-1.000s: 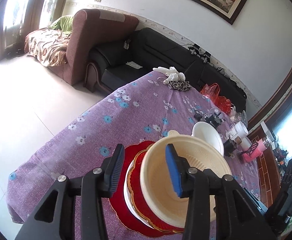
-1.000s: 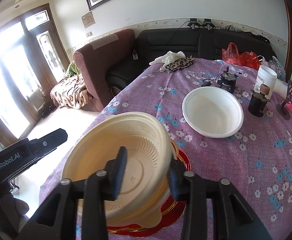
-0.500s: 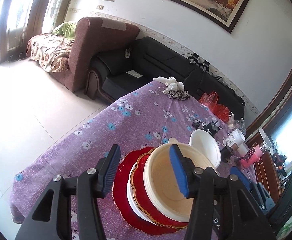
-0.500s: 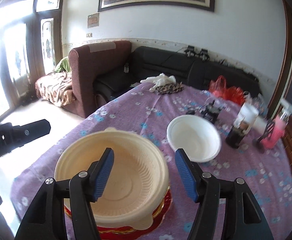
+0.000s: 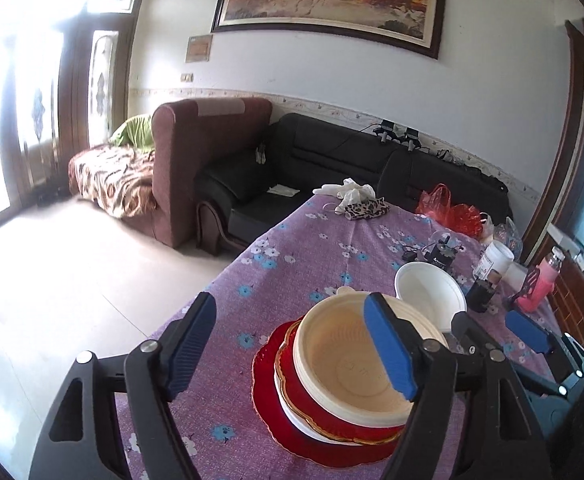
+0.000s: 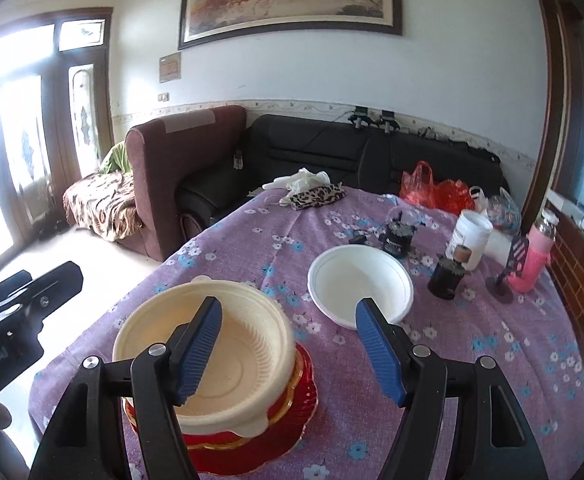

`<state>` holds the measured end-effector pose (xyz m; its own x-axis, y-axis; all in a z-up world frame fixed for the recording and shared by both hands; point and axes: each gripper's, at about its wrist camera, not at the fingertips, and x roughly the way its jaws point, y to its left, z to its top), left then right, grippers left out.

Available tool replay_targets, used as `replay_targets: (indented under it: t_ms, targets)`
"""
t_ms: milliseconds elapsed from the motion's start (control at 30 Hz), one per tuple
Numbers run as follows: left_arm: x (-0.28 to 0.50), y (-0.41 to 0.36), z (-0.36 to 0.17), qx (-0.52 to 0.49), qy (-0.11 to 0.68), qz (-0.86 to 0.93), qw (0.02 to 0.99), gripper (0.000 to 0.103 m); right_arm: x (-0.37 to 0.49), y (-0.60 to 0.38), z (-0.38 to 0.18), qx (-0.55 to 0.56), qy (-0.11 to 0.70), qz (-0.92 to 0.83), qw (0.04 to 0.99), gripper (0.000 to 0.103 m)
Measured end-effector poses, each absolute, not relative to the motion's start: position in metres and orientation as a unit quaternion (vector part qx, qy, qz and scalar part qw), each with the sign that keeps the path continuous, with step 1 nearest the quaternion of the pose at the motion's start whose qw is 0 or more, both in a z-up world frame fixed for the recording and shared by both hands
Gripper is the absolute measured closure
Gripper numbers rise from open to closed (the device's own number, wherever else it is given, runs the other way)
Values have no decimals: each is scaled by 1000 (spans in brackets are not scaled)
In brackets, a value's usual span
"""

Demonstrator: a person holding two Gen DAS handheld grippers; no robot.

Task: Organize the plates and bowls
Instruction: 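Open both grippers and raise them off the cream bowl, then move both grippers to the large white bowl on the table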

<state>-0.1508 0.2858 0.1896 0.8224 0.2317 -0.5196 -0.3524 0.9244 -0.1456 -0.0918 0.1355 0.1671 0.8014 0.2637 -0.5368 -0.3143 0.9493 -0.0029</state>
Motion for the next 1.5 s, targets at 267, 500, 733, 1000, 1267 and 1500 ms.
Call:
replay_targets:
  t_ms: [267,500,733,1000,1267,1500]
  targets:
    - [-149,255,188,-75,271,147,948,22,-98,93,163,-4,287,136,948,28]
    - [-143,222,185,-45,282,134,949,21,-100,54,157,24,292,123,948,27]
    - [-137,197,177,-31,298,117,947,18,-94,15,146,61,304,100,945,27]
    - [-131,180,169,-32,310,103,944,17,-86,-28,126,94,326,71,938,26]
    - [-133,193,170,-77,301,102,945,17,-63,-56,100,133,371,58,917,26]
    - [-123,193,167,-82,305,97,944,17,-44,-55,82,145,396,64,905,26]
